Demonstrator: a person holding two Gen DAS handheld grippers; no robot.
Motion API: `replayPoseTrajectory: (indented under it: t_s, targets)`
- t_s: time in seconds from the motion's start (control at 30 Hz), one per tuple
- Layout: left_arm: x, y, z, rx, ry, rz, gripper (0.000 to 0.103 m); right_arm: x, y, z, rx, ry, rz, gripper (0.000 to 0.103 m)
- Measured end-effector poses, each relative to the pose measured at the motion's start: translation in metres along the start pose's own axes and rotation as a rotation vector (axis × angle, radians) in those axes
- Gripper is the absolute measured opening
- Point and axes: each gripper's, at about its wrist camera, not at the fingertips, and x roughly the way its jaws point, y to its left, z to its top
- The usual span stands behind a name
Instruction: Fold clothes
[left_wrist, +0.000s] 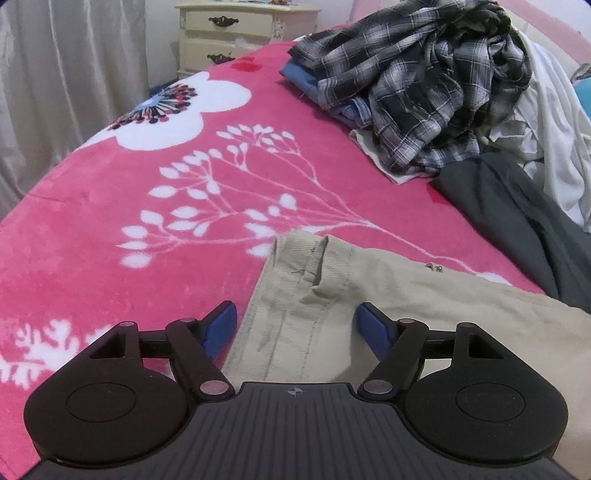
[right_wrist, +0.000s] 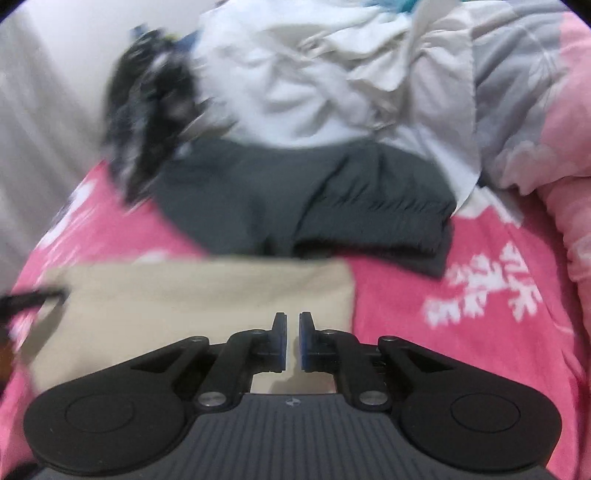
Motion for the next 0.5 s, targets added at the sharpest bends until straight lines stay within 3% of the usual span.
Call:
replayPoseTrajectory:
  t_s: [0.07,0.17,0.23,0.33,0.4,0.5]
  targets:
    - [-0.001,0.002,0.002,-0.008,0.001,0.011,0.073,0.003,0.003,-0.013,-0.066,0.092,0.0,0.007]
    - [-0.006,0.003,0.009,-0.007,-0.002,0.038,0.071,0.04,0.005,-0.044,-0.113,0.216,-0.09,0.006]
    - [-0.018,0.002,0.015,0.006,-0.013,0.059,0.067,0.048,0.001,-0.051,-0.091,0.193,-0.098,0.005]
    - [-0.055,-0.002,0.017,0.042,-0.052,0.008,0.069,0.013,0.005,-0.04,-0.023,0.137,-0.128,0.012]
    - [-0.07,-0.011,0.005,0.075,-0.04,-0.036,0.071,-0.015,0.008,-0.041,0.025,0.107,-0.072,0.012]
    - [-0.083,-0.031,-0.025,0.132,0.001,-0.102,0.071,-0.038,0.014,-0.053,0.162,0.121,0.091,0.015]
